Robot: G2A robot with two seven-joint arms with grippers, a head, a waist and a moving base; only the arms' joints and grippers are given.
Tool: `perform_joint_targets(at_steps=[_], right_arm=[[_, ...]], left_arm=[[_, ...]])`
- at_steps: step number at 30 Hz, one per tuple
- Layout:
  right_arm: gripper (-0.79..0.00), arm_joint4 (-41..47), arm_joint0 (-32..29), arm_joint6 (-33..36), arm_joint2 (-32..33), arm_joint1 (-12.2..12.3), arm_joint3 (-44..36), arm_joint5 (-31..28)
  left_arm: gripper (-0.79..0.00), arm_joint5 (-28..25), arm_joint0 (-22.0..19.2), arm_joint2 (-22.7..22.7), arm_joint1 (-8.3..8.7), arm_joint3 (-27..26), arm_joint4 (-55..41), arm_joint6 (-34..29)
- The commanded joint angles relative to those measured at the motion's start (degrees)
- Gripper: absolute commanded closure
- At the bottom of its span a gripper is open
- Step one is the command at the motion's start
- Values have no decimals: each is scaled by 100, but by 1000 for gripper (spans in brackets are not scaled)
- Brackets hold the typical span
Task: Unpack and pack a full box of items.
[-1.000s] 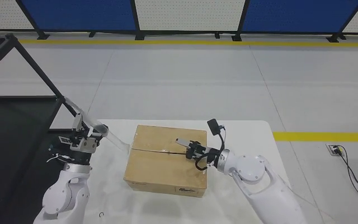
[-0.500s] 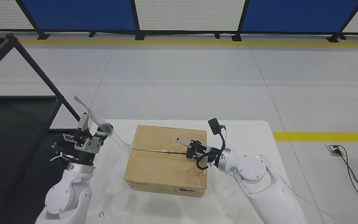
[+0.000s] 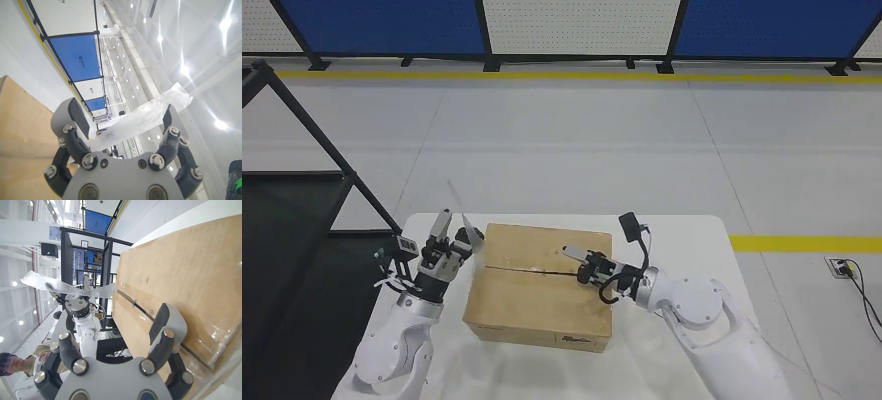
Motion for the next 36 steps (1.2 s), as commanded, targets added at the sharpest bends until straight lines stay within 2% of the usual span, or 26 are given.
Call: perform_joint_targets(at_steps=[1, 11, 24, 30, 36], right_arm=[[-785, 72, -51, 52, 44, 8, -34, -20], [-785, 208, -371, 316, 303, 86, -314, -20], [-785, 569, -450, 525, 415, 109, -273, 46], [-785, 686, -511, 617, 523, 138, -276, 121], [-785, 745, -512, 683, 552, 154, -257, 130]], left_arm=[[-785, 37, -47, 123, -20, 34, 69, -14], [-785, 86, -178, 481, -90, 57, 363, -212], [-785, 194, -211, 391, -114, 108, 355, -396], [-785, 234, -213, 171, -103, 81, 228, -477], [-785, 513, -119, -361, -24, 10, -157, -1029]])
